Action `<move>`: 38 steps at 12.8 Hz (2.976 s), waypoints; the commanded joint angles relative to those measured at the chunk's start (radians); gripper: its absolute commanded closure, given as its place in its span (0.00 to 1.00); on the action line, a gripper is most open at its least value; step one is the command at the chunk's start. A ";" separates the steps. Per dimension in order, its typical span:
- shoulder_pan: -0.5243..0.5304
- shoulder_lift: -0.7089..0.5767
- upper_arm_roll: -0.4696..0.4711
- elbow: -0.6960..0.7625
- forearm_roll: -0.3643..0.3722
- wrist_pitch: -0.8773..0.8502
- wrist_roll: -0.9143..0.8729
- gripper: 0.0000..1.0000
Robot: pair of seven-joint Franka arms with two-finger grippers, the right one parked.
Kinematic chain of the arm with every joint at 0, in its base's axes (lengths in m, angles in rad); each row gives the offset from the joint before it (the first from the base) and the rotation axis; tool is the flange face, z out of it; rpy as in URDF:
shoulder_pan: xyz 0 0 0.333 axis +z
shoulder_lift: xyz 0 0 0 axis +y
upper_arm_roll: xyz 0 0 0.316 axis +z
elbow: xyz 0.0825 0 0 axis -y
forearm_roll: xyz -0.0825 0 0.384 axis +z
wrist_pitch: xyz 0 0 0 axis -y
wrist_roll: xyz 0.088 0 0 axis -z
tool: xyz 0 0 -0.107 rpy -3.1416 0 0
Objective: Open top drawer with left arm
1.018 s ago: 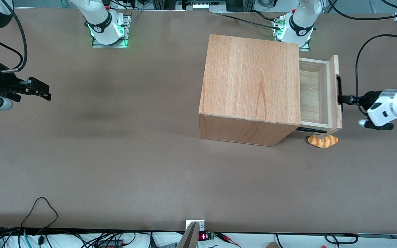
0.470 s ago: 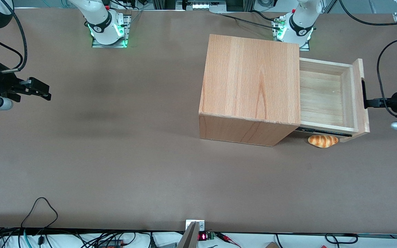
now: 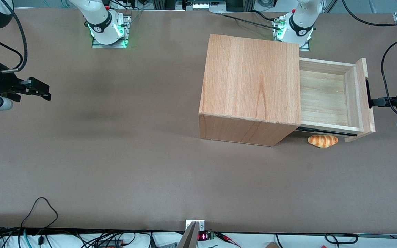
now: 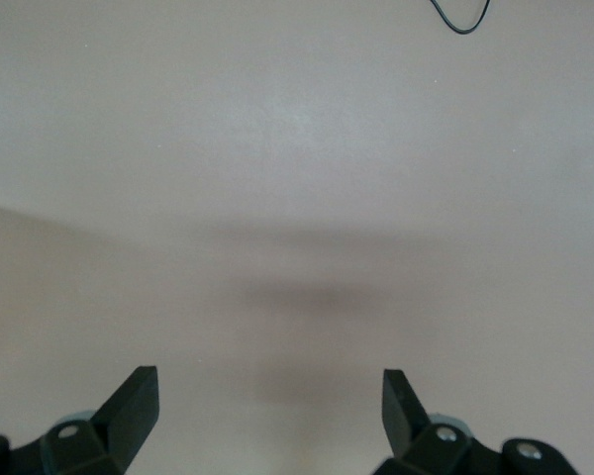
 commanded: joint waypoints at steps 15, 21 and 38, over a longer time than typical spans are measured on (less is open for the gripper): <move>0.012 0.052 -0.061 0.240 0.033 -0.187 0.040 0.00; 0.005 -0.004 -0.111 0.368 0.036 -0.277 0.034 0.00; -0.390 -0.262 -0.004 0.288 0.116 -0.245 -0.325 0.00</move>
